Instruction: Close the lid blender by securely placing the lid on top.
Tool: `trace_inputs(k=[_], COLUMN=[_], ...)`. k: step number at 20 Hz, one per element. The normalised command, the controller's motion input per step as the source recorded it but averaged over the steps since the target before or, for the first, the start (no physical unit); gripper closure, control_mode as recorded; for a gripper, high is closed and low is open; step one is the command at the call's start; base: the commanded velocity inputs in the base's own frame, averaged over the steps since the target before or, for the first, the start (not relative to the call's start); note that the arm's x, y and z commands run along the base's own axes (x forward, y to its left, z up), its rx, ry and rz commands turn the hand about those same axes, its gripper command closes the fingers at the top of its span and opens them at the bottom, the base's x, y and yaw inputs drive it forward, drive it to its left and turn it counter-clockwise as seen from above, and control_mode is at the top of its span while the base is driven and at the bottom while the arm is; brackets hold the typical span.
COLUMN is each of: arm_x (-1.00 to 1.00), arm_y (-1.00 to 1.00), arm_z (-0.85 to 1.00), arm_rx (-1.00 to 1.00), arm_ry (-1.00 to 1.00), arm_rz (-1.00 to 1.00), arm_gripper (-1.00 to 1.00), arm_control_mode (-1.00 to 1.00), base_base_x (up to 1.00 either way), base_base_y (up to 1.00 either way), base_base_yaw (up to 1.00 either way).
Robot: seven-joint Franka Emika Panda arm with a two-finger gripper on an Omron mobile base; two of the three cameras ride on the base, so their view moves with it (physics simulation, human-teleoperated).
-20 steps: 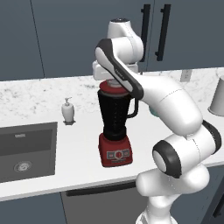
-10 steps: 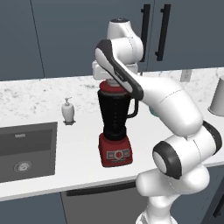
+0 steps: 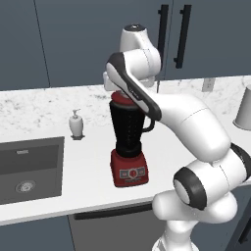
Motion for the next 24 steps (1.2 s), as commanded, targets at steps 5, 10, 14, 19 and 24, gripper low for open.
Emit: trace_inputs(k=[5,10,14,19,24], arm_x=[0.15,0.18,0.03,0.0,0.0], arm_y=[0.0,0.0,0.0,0.0,0.0], arm_z=[-0.04,-0.16,-0.2,-0.18,-0.3], arm_rx=[0.0,0.0,0.0,0.0,-0.03], arm_ry=[-0.09,-0.03,0.0,0.06,0.1], arm_rz=[-0.01,-0.01,0.0,0.0,0.0], arm_gripper=[1.0,1.0,1.0,1.0,1.0], arm_control_mode=[-1.0,-1.0,-1.0,-1.0,-1.0], base_base_x=[0.0,0.0,0.0,0.0,0.0], base_base_y=[0.0,0.0,0.0,0.0,0.0], base_base_yaw=[0.0,0.0,0.0,0.0,0.0])
